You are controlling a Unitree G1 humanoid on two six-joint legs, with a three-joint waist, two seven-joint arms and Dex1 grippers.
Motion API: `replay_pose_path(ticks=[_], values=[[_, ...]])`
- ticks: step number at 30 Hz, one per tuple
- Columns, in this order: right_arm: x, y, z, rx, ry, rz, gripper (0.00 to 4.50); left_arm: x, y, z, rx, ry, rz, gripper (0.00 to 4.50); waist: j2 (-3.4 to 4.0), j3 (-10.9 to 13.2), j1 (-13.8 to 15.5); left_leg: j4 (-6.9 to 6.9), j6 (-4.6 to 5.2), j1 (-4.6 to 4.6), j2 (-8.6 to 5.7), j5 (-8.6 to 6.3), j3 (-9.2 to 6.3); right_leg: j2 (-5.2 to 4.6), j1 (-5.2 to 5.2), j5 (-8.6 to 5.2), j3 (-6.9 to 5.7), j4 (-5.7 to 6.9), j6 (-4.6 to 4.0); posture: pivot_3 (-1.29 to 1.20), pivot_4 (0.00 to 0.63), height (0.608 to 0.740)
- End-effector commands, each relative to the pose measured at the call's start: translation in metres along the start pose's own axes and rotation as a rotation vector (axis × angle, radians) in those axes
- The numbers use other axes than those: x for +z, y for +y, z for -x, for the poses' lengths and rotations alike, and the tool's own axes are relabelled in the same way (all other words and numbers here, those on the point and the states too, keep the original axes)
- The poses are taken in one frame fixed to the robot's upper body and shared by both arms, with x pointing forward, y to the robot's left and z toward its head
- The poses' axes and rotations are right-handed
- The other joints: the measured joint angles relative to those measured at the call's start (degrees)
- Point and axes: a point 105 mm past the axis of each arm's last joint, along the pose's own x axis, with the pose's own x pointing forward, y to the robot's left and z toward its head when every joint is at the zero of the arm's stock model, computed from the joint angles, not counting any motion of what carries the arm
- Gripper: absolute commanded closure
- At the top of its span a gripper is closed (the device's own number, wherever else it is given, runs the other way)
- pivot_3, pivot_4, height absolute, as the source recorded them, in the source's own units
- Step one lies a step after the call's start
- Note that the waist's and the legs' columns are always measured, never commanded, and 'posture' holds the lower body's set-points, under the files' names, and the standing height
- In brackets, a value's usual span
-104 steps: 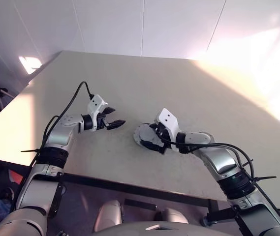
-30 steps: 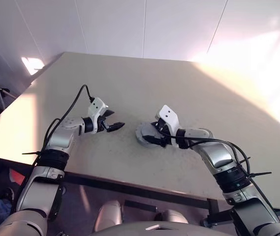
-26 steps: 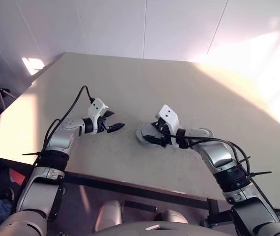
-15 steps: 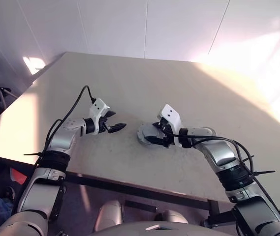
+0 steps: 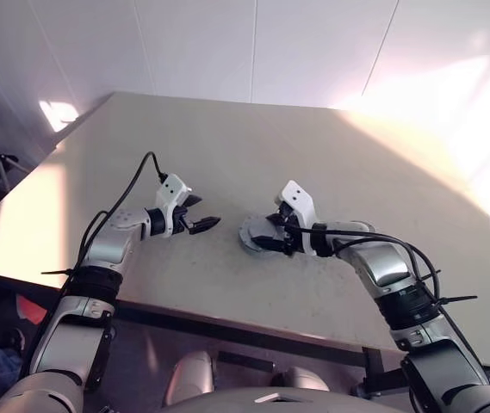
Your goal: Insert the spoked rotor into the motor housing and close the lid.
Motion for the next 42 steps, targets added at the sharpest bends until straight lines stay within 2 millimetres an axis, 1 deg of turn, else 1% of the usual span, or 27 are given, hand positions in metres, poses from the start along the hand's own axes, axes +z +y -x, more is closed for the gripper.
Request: replay_pose_path(ticks=[1, 3, 7, 12, 15, 18, 27, 32, 35, 42], values=[[-0.025, -0.02, 0.006, -0.107, 0.073, -0.075, 1.4, 0.015, 0.001, 0.002, 0.0, -0.042, -0.035, 0.0, 0.0, 0.0, 0.0, 0.0, 0.0, 0.0, 0.0, 0.0, 0.0, 0.0, 0.01, 0.0, 0.0, 0.0, 0.0, 0.0, 0.0, 0.74], [-0.019, -0.021, 0.008, -0.107, 0.044, -0.055, 1.4, 0.015, 0.001, 0.002, 0.001, -0.04, -0.035, 0.0, 0.0, 0.0, 0.0, 0.0, -0.01, 0.01, 0.0, 0.01, 0.0, 0.0, 0.01, 0.0, 0.0, 0.0, 0.01, 0.0, 0.0, 0.74], [-0.011, -0.006, 0.012, -0.023, 0.0, 0.009, 1.4, 0.013, 0.001, 0.003, 0.001, -0.037, -0.032, 0.0, 0.01, 0.0, 0.2, 0.0, -0.06, -0.02, 0.0, 0.04, 0.0, 0.0, 0.01, -0.01, 0.0, 0.0, 0.03, 0.0, 0.0, 0.74], [-0.004, 0.001, 0.015, 0.009, -0.03, 0.06, 1.4, 0.013, 0.001, 0.002, 0.0, -0.036, -0.031, 0.0, 0.01, 0.0, 0.2, 0.0, -0.03, -0.45, 0.0, 0.02, 0.01, 0.0, -0.27, 0.01, 0.01, -0.05, -0.01, 0.0, 0.0, 0.74], [-0.001, -0.001, 0.015, -0.003, -0.049, 0.056, 1.4, 0.013, 0.001, 0.001, -0.002, -0.034, -0.031, 0.0, 0.01, 0.0, 0.1, 0.01, -0.01, -0.76, 0.0, 0.02, 0.01, 0.0, -0.57, 0.01, 0.0, -0.03, 0.0, 0.0, 0.0, 0.74], [0.005, -0.002, 0.014, -0.005, -0.084, 0.052, 1.4, 0.012, 0.001, 0.001, -0.001, -0.03, -0.031, 0.0, 0.01, 0.0, 0.0, 0.01, 0.02, -0.87, 0.0, 0.01, 0.01, 0.0, -0.69, 0.01, 0.0, -0.03, 0.0, 0.0, 0.0, 0.74], [0.015, -0.003, 0.014, -0.004, -0.143, 0.042, 1.4, 0.01, 0.002, 0.003, 0.002, -0.023, -0.031, 0.0, 0.0, 0.0, -0.1, 0.01, 0.03, -0.85, 0.01, 0.0, 0.01, 0.0, -0.69, 0.01, 0.0, -0.01, 0.0, 0.0, 0.0, 0.74], [0.024, 0.002, 0.015, 0.009, -0.177, 0.048, 1.4, 0.009, 0.002, 0.003, 0.0, -0.02, -0.032, 0.0, 0.01, 0.0, -0.1, 0.01, 0.02, -0.89, 0.01, 0.0, 0.01, 0.0, -0.73, 0.01, 0.0, -0.01, 0.0, 0.0, 0.0, 0.74], [0.024, 0.002, 0.014, 0.003, -0.172, 0.047, 1.4, 0.009, 0.001, 0.002, -0.003, -0.019, -0.033, 0.0, 0.01, 0.0, -0.1, 0.01, 0.02, -0.93, 0.01, 0.01, 0.02, 0.0, -0.78, 0.01, 0.0, -0.01, 0.0, 0.0, 0.0, 0.74], [0.005, -0.004, 0.012, -0.031, -0.084, 0.07, 1.4, 0.01, 0.001, 0.002, -0.004, -0.018, -0.036, 0.0, 0.01, 0.0, -0.1, 0.03, 0.02, -0.93, 0.01, 0.01, 0.02, 0.0, -0.76, 0.01, 0.0, -0.01, 0.0, 0.0, 0.0, 0.74]])
